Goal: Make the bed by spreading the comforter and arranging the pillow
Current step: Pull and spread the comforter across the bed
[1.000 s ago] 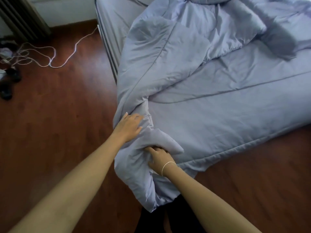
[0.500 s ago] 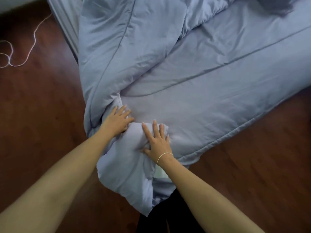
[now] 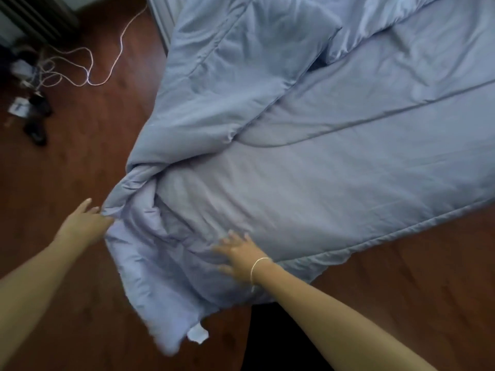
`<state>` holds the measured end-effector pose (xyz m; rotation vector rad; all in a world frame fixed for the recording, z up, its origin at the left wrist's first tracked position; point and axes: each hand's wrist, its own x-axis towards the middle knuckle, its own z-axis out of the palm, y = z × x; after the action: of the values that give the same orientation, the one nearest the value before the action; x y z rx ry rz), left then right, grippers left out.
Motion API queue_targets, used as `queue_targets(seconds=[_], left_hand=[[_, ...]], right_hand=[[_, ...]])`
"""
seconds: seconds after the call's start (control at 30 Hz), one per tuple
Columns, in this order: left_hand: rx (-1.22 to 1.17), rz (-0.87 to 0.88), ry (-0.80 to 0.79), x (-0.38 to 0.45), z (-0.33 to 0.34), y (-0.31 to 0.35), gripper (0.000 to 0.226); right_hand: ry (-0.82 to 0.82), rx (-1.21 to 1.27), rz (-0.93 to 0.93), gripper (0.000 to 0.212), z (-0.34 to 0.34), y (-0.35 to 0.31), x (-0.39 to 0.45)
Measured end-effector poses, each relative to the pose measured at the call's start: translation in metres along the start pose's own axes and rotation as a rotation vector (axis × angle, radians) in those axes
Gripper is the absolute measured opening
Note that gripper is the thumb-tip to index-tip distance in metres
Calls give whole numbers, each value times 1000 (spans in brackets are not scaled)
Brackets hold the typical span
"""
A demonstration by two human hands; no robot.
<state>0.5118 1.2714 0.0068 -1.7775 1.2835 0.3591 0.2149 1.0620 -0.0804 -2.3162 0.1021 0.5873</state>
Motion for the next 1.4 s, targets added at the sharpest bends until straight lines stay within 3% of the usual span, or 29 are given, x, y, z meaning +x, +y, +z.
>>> queue_targets(seconds=[0.03,0.1,0.17,0.27,0.37,0.47,0.83,1.1,1.23,1.4], left_hand=[[-67,1,10,5,-2,10,34],[-162,100,283,30,-13,44,34],[-261,144,489,62,-44,88,40],[-477,122,479,104,-115,161,69],[-641,102,374,130,-157,201,84],[-653,103,264,143,-166,214,88],[-667,223,153,165,-164,206,86],[-636,343,219,153,-152,193,84],[-590,512,200,147,-137,149,74],[-611,409,330,157,-88,41,71]], right_hand=[[130,-54,39,64,-7,11,-2],[310,-129,189,77,-24,38,-5],[335,-179,392,93,-40,66,-10],[258,-191,633,113,-54,100,-19],[212,-156,640,121,-55,114,-22],[157,-122,633,125,-59,119,-21],[87,-92,649,124,-63,126,-14],[183,-104,766,112,-50,98,-18],[180,-7,932,100,-42,71,-7],[176,97,1109,87,-59,54,23]])
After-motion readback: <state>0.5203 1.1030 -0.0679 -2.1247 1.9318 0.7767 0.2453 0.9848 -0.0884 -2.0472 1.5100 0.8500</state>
